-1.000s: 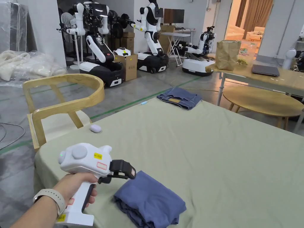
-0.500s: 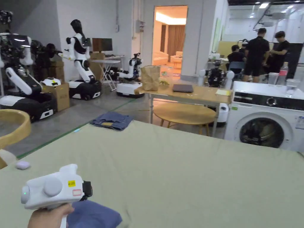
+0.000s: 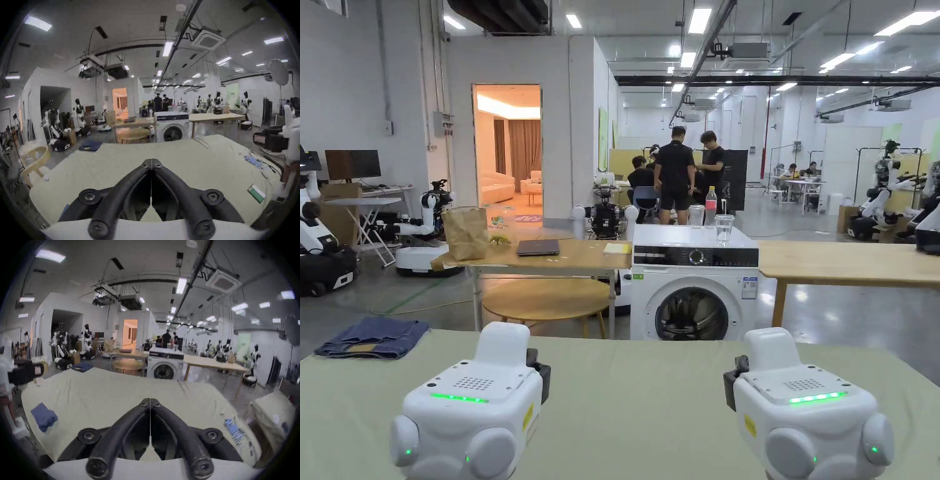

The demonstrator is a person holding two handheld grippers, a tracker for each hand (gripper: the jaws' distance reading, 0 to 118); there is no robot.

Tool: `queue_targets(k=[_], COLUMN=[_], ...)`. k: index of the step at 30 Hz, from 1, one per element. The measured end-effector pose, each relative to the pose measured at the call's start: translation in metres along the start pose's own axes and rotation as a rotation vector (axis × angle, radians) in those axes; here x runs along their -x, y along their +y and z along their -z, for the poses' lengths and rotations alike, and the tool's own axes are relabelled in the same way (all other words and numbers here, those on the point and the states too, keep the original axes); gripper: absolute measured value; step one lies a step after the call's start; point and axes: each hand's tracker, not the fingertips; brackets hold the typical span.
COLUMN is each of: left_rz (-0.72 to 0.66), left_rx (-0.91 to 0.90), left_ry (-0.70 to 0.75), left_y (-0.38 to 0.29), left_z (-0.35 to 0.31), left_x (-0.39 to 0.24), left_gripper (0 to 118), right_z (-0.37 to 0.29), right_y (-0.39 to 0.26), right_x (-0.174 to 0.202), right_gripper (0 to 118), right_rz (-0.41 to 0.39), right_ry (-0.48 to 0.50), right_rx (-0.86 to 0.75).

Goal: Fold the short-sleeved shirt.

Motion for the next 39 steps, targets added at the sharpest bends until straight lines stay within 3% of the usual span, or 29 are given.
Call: queue_targets(k=[3,7,9,11,14,20,25,28,29,31,33,37,39], left_rz=[-0.024,-0.019,-0.077,-0.064,-0.057,-0.032,-0.023,-0.036,-0.04,-0.048,-0.052,-0.035,-0.027], left_rx=[-0.016,-0.006,-0.009,-0.012,0.002,-0.001,-0.009,-0.012,-0.009,0.003,0.008,-0.012,-0.009], left_ry=[-0.08,-0.055,-0.108,-0.069,-0.06,-0.036,-0.033,-0.029,-0.03,-0.04,-0.04,-0.025,-0.023], left_y=[0.002,0.003,-0.002,-0.007,-0.009,-0.009,-0.009,-0.011,-0.012,-0.012,-0.014,-0.015,-0.013], left_z=[-0.01,-0.011,-0.013,-0.012,-0.014,-0.017,-0.02,-0.02,-0.02,-0.019,-0.018,-0.02,-0.021], left_x=[-0.004,0.0,0.007,0.007,0.01,0.006,0.006,0.007,0.008,0.01,0.01,0.007,0.006], left_gripper=[0,0,0,0,0,0,23,38,48,84,102,103,103], right_z=[-0.01,-0.016,-0.019,-0.02,-0.021,-0.022,-0.024,-0.024,-0.024,-0.023,-0.024,-0.024,-0.025], right_y=[-0.003,0.001,0.002,0.001,-0.002,-0.002,-0.002,-0.002,-0.002,-0.003,-0.005,-0.006,-0.005], right_x=[-0.001,-0.008,-0.012,-0.014,-0.009,-0.005,-0.002,-0.003,-0.003,-0.005,-0.006,-0.008,-0.009], right_gripper=[0,0,0,0,0,0,18,47,61,79,92,112,116], right_rz=[0.005,0.024,0.071,0.11,0.071,0.084,0.089,0.099,0.107,0.119,0.126,0.139,0.143], right_ry=[0.002,-0.007,-0.017,0.008,-0.013,0.004,0.0,0.002,0.008,0.002,-0.005,-0.015,0.001], right_rx=[-0.015,-0.034,-0.036,-0.03,-0.032,-0.032,-0.039,-0.041,-0.039,-0.045,-0.057,-0.077,-0.074])
